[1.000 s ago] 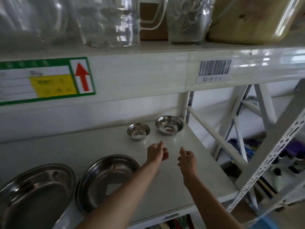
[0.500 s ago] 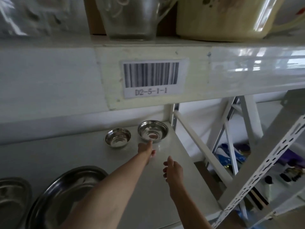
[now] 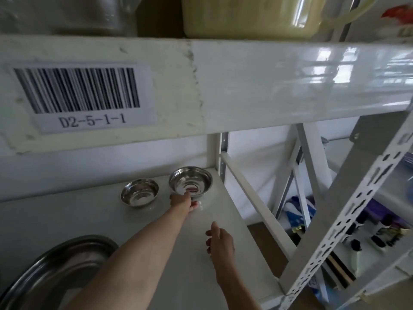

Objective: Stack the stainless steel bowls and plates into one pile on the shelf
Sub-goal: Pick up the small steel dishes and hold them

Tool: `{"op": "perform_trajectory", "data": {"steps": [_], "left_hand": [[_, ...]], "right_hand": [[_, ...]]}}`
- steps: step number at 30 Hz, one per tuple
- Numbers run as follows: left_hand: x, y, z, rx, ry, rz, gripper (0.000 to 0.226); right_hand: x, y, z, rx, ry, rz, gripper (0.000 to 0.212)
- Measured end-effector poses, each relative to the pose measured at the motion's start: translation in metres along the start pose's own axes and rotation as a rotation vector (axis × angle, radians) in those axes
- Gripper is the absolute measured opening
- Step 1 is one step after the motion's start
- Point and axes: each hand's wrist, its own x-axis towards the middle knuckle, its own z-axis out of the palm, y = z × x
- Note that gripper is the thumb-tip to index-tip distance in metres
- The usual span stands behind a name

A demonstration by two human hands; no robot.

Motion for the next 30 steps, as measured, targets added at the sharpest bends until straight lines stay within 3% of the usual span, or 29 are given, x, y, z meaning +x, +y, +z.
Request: {"op": "perform_trajectory", "data": {"steps": [8, 20, 30], "left_hand": [[-0.031, -0.002, -0.025, -0.055, -0.013, 0.041, 0.036], [-0.129, 0.02, -0.101, -0.17, -0.182, 0.173, 0.019], [-0.168, 0.024, -0.162, -0.251, -0.047, 0.223, 0.023]], "right_hand": [[0.008, 0.0, 0.002, -0.024, -0.023, -0.006, 0.045], [0.023, -0.016, 0.017, -0.04, -0.044, 0.002, 0.043], [0.029, -0.034, 0.083, -0.041, -0.201, 0.012, 0.045]]}}
